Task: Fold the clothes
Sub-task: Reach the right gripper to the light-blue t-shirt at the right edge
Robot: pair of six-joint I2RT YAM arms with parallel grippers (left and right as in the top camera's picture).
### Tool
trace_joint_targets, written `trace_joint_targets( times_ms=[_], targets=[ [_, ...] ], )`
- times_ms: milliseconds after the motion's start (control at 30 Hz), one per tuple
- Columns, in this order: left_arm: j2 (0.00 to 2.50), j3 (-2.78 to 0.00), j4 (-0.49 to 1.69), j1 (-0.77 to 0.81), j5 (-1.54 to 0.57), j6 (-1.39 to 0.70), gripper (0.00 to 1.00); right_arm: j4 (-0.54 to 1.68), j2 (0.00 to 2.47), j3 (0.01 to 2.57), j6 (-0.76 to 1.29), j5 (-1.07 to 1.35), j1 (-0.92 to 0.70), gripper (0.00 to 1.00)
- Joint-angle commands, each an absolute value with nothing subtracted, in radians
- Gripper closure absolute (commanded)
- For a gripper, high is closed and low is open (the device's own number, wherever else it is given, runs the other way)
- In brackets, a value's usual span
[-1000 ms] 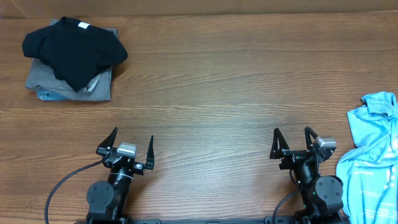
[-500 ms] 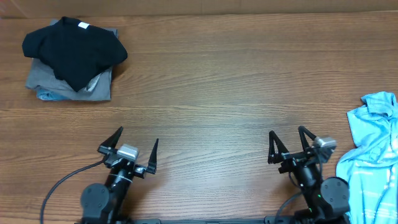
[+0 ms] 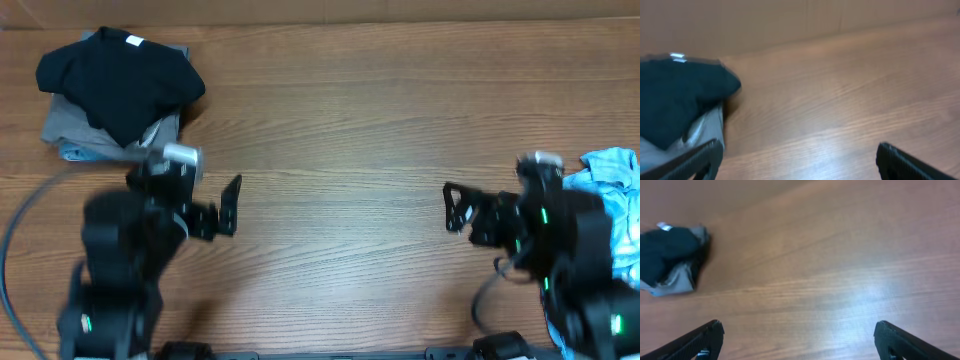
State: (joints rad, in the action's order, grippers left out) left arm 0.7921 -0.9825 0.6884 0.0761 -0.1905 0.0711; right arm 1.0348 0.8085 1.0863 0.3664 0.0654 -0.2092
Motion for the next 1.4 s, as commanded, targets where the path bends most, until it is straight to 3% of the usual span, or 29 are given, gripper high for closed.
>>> trace_joint_targets(
  times_ms=[0, 100, 200, 433, 733, 1100, 1367],
  targets=[
    [0.985, -1.198, 0.815, 0.072, -0.232, 0.037, 0.00, 1.138, 1.020, 1.267, 0.360, 0.047, -0.205, 0.00],
    [1.116, -1.346, 0.931, 0.072, -0.309, 0.037, 0.00, 1.188, 1.164, 1.361, 0.331, 0.042, -0.202, 0.00],
    [1.203, -1.436, 0.994, 0.072, -0.397, 0.038, 0.00, 1.187, 1.273, 1.387, 0.445, 0.035, -0.141, 0.00],
    [1.281, -1.476, 1.090, 0.072, -0.454, 0.038, 0.00, 1.100, 1.499, 1.387, 0.529, -0.044, 0.212, 0.00],
    [1.294, -1.476, 1.134, 0.072, -0.455, 0.037, 0.00, 0.933, 1.733, 1.387, 0.578, -0.044, 0.525, 0.15],
    [1.294, -1.476, 1.138, 0.072, -0.454, 0.037, 0.00, 0.789, 1.914, 1.387, 0.581, -0.051, 0.602, 0.21],
    [1.294, -1.476, 1.148, 0.072, -0.454, 0.037, 0.00, 0.717, 2.011, 1.374, 0.581, -0.051, 0.601, 0.33]
  ],
)
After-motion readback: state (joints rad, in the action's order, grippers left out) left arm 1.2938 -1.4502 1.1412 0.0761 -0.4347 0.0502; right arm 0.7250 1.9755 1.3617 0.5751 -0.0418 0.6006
